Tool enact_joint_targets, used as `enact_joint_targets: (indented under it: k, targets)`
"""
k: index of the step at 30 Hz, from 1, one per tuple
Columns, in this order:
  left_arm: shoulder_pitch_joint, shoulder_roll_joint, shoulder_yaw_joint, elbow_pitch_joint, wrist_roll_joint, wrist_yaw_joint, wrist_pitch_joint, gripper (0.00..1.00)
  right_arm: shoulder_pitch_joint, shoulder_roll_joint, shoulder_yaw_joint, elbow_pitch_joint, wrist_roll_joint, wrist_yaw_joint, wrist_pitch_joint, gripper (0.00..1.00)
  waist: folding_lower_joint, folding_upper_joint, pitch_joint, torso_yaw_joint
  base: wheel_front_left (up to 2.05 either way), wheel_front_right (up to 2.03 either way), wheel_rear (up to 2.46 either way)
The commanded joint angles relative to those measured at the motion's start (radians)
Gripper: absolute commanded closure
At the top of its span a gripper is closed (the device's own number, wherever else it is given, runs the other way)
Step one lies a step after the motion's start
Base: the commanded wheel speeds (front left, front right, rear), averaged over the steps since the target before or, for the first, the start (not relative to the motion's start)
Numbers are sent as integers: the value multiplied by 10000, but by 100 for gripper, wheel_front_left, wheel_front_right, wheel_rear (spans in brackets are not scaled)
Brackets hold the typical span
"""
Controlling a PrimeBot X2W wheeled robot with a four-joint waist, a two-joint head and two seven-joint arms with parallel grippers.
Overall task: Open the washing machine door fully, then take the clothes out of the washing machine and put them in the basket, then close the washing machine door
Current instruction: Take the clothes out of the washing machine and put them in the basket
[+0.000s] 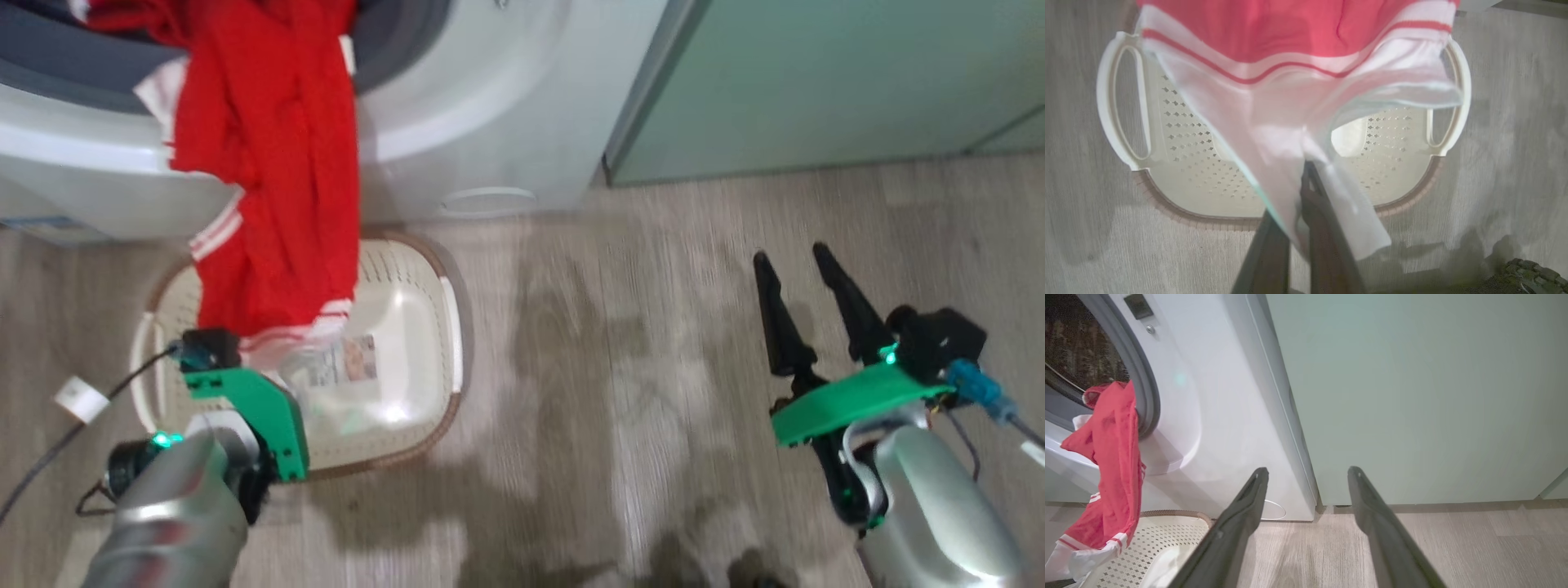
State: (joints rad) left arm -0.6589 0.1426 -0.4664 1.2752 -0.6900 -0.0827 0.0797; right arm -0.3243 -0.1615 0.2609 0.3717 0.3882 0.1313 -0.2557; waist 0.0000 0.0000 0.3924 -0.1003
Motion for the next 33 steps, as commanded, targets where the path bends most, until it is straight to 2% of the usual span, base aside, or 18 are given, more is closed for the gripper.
enact_joint_targets:
  k: [1, 5, 10, 11, 12, 13, 14, 15, 28, 33]
  targets:
    - [-148, 455, 337, 11, -92, 168, -186, 100, -141, -23, 111, -338, 4, -6, -61, 0, 0, 0, 680, -337, 0, 0, 0]
    - [-318, 554, 591, 80, -343, 345, -341, 100, -366, 17, 58, -410, -35, -6, -61, 0, 0, 0, 1067, -521, 0, 0, 0]
    - [-161, 610, 734, 124, -498, 502, -702, 100, -408, 55, -40, -370, -53, -6, -61, 0, 0, 0, 1027, -614, 0, 0, 0]
    - [-107, 596, 771, 128, -538, 498, -850, 76, -383, 57, -63, -351, -53, -6, -61, 0, 0, 0, 953, -602, 0, 0, 0]
    - [-38, 586, 790, 132, -560, 495, -997, 56, -355, 67, -76, -332, -56, -6, -61, 0, 0, 0, 860, -590, 0, 0, 0]
    - [40, 579, 799, 135, -576, 487, -1101, 44, -321, 77, -76, -314, -58, -6, -61, 0, 0, 0, 753, -574, 0, 0, 0]
    - [117, 576, 827, 138, -610, 495, -1216, 10, -280, 84, -79, -299, -57, -6, -61, 0, 0, 0, 632, -548, 0, 0, 0]
    - [198, 563, 825, 141, -610, 493, -1364, 0, -233, 90, -75, -279, -55, -6, -61, 0, 0, 0, 511, -525, 0, 0, 0]
    - [1001, 558, 747, 148, -596, -64, -3114, 0, 585, -65, 14, -112, 20, -6, -61, 0, 0, 0, -1433, -123, 0, 0, 0]
    - [1350, 676, 756, -172, -483, -274, -3392, 0, 996, -94, -30, -53, 76, -6, -61, 0, 0, 0, -2207, -3, 0, 0, 0]
